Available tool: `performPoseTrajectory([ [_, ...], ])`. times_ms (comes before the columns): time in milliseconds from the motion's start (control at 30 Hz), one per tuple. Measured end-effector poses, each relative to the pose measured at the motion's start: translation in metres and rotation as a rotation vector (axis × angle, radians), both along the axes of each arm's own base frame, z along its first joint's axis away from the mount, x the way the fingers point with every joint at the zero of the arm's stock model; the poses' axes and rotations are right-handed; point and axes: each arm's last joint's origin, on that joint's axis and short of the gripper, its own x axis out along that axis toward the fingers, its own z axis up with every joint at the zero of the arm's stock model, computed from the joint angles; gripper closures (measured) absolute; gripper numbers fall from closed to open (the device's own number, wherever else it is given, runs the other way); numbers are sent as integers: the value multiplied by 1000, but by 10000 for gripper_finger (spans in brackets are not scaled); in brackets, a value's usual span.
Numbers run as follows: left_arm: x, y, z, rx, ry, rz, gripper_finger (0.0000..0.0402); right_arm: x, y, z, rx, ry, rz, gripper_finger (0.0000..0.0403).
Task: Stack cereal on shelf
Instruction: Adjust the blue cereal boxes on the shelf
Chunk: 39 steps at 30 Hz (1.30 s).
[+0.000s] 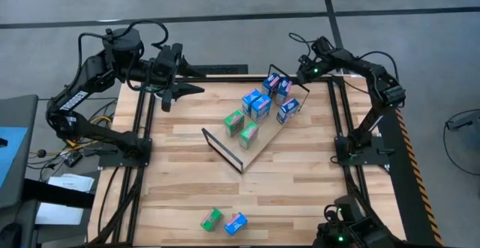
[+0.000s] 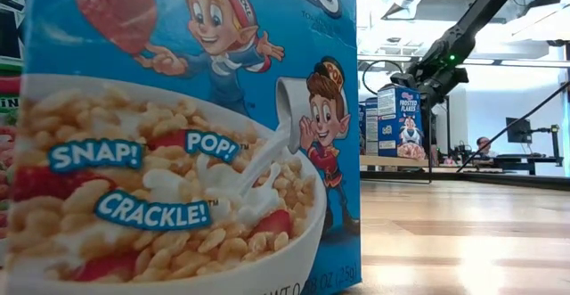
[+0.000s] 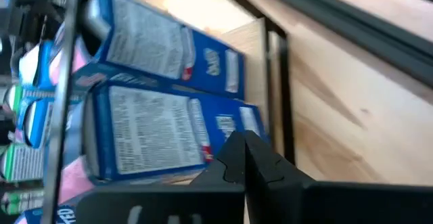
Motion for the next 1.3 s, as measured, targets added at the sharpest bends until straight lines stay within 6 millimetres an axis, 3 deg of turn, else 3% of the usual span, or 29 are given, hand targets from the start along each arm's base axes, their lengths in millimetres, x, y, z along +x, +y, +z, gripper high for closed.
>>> performPoseTrajectory([
  [167,0,0,0,16,0,8,187,11,5,0,-12,-1,47,394],
  [1033,0,1,0,13,2,29,187,12,11,0,47,-51,89,394],
  [1300,0,1,0,11,2,29,187,4,4,4,-31,76,3,394],
])
